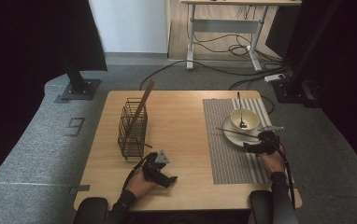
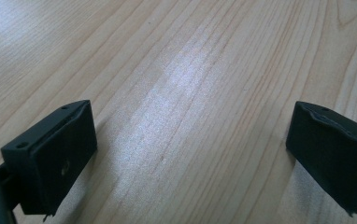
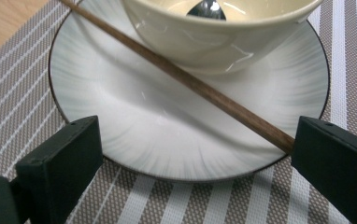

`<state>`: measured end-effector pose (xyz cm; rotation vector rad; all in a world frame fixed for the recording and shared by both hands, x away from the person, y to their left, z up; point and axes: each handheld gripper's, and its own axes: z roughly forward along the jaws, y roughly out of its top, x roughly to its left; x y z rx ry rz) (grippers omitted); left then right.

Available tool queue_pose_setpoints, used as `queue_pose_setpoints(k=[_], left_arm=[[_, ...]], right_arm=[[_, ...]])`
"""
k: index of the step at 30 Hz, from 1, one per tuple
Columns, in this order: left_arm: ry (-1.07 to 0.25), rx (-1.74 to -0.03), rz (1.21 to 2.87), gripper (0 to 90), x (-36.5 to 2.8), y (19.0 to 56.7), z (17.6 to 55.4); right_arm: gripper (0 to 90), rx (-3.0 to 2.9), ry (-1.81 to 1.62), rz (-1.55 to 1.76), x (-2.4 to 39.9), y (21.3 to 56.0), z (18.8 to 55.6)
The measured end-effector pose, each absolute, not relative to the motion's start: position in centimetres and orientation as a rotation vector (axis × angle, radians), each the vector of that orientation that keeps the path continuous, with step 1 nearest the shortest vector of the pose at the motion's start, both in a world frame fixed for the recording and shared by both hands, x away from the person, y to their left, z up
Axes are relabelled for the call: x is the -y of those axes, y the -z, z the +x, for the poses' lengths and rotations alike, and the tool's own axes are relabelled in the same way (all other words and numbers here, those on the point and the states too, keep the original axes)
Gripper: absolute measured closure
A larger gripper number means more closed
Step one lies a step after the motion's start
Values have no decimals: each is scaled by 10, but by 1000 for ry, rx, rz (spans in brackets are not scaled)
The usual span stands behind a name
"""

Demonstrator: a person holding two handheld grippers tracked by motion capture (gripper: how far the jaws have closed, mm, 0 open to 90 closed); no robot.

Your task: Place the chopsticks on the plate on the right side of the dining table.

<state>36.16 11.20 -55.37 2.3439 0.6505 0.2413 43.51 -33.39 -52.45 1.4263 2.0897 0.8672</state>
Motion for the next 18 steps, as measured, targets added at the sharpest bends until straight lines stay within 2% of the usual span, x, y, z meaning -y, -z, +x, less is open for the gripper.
queue_pose_setpoints(k=[18], left_arm=[[-241,-650,2344,13,-112,554,362]], right_arm=[[0,-2047,-834,1435,336,534,445]])
